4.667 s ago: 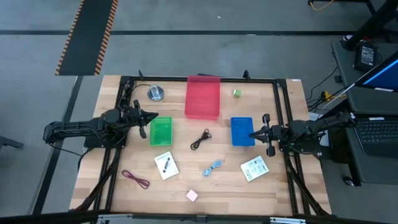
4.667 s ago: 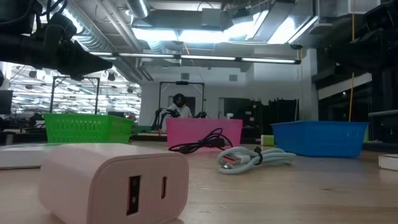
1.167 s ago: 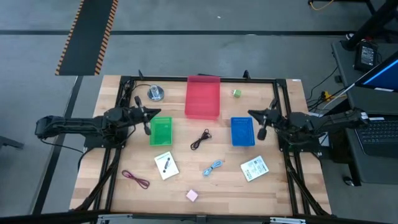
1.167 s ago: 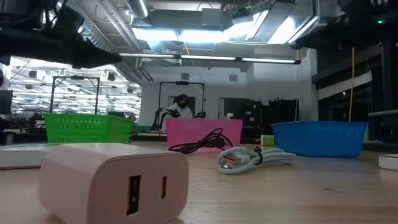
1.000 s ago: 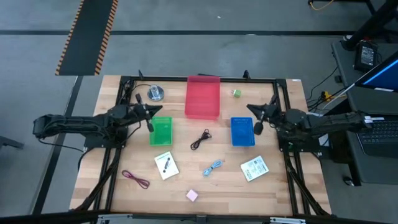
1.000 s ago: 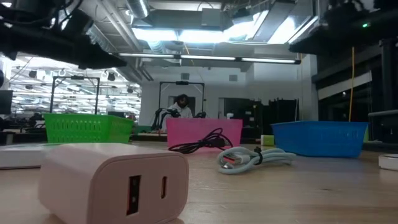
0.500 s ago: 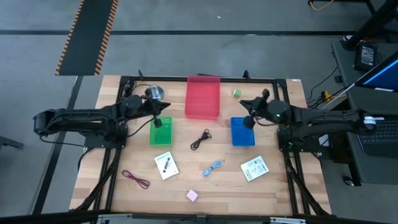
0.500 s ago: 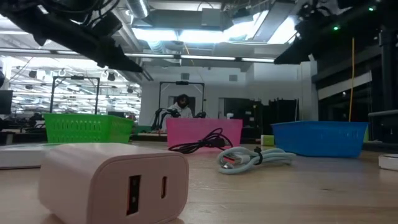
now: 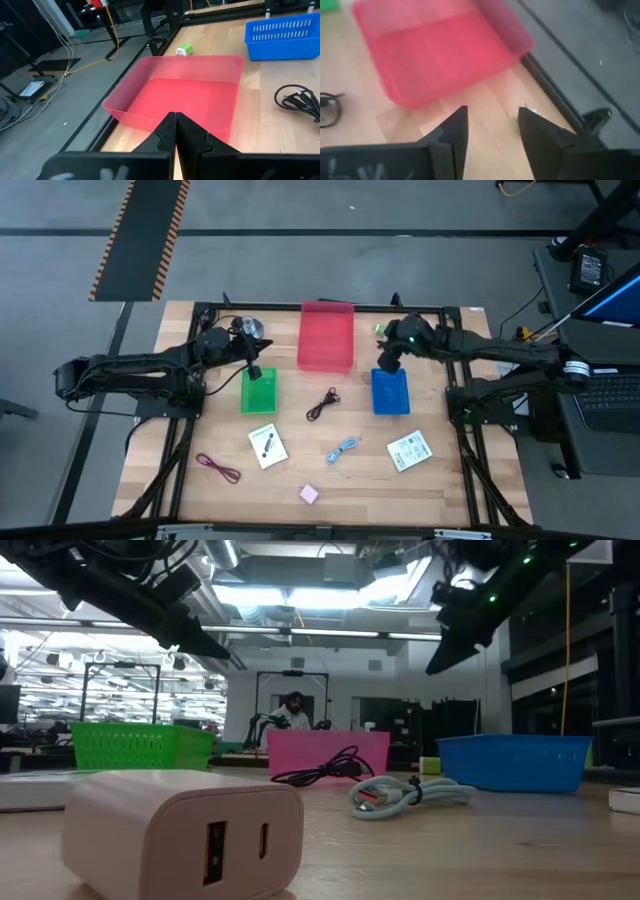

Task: Pick and place items into bin
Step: Put the green charger adapter into the green basket

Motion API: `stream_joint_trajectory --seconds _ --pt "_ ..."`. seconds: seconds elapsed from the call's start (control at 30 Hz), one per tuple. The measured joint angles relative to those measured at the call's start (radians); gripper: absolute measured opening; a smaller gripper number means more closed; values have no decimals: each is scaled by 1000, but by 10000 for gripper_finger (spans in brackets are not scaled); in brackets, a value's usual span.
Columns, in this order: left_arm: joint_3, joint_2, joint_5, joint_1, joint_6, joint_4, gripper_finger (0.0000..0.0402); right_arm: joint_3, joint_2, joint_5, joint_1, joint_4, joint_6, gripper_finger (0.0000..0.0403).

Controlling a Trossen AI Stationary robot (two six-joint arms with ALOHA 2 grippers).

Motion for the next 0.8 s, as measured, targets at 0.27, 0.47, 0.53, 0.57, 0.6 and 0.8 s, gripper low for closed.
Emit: stream_joint_trajectory --seconds 0.27,0.47,0.53,0.57,0.6,0.8 --pt "0 0 0 0 2 0 3 77 99 -195 -167 -80 -56 195" --pt "0 0 0 0 0 0 3 120 179 -255 -259 -120 -116 204" --pt "0 0 0 0 0 0 3 147 212 -255 -283 -147 -129 204" --pt "0 0 0 0 -1 0 3 163 230 -254 -295 -154 -127 204" --pt "0 0 0 0 -1 0 3 181 247 -255 -307 -161 -126 204" --pt "0 0 0 0 -2 0 3 316 376 -303 -358 -304 -148 204"
